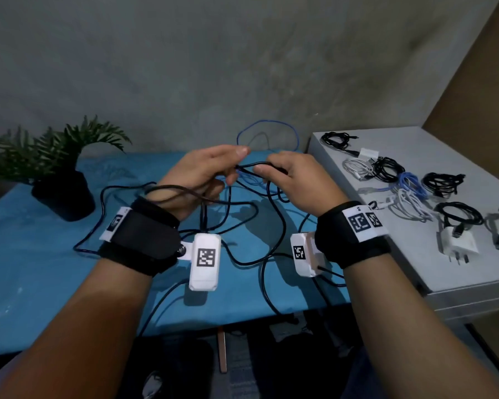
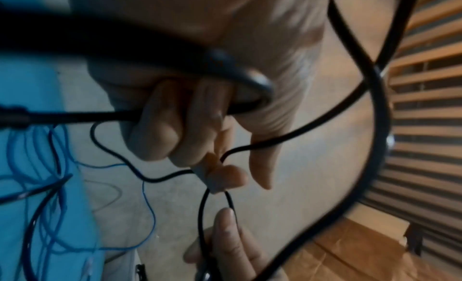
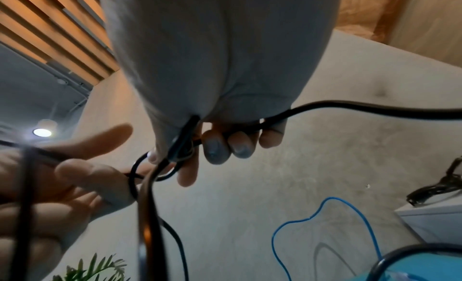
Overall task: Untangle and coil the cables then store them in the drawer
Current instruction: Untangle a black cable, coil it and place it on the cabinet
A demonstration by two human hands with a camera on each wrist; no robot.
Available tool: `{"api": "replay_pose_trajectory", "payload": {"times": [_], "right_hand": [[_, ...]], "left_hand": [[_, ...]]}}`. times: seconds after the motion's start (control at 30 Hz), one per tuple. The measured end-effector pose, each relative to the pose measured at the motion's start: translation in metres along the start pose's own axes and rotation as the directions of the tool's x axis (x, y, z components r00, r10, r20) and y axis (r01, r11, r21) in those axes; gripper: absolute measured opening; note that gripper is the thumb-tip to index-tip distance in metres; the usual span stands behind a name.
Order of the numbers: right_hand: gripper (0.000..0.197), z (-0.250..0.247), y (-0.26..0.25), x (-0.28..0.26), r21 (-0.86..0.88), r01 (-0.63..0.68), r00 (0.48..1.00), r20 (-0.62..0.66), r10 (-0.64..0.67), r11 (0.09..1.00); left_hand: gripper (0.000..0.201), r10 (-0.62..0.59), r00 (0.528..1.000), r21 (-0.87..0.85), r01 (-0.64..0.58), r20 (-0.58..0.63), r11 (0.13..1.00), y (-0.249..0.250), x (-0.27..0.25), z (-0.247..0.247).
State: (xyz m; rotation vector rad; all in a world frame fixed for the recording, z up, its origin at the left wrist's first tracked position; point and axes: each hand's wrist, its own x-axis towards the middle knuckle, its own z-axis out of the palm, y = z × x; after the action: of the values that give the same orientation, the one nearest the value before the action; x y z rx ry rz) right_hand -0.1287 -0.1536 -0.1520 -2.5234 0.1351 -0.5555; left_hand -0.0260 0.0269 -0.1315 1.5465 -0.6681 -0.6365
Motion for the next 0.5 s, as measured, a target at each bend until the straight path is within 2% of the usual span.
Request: {"api": "replay_pose_trajectory", "payload": {"times": [0.17, 0.23, 0.3, 0.4, 0.5], "right_hand": [[0.042, 0.001, 0.003, -0.001, -0.004, -0.004, 1.0, -0.017, 0.004, 1.0], [0.034, 0.002, 0.002, -0.001, -0.004, -0.009, 1.0, -0.014, 0.009, 1.0], [0.029, 0.0, 0.004, -0.002, -0.041, -0.031, 0.999, 0.025, 0.032, 0.999], [0.027, -0.003, 0.013, -0.008, -0.047, -0.088, 0.993, 0.077, 0.092, 0.995], [0.041, -0.003, 0.024, -0.01, -0.044, -0.183, 0.976, 0.11, 0.187, 0.982]], "left_hand": [[0.017, -0.061, 0.995, 0.103, 0.07, -0.082, 0.992, -0.008, 0.006, -0.007], [0.007, -0.019, 0.993, 0.137, 0.035, -0.119, 0.99, -0.01, 0.008, -0.009], [0.008, 0.07, 0.975, 0.109, -0.048, -0.21, 0.993, -0.008, 0.008, -0.012], [0.013, 0.144, 0.889, -0.129, -0.219, -0.434, 0.967, 0.002, 0.009, -0.035], [0.01, 0.172, 0.794, -0.329, -0.424, -0.583, 0.844, 0.009, 0.005, -0.059]]}}
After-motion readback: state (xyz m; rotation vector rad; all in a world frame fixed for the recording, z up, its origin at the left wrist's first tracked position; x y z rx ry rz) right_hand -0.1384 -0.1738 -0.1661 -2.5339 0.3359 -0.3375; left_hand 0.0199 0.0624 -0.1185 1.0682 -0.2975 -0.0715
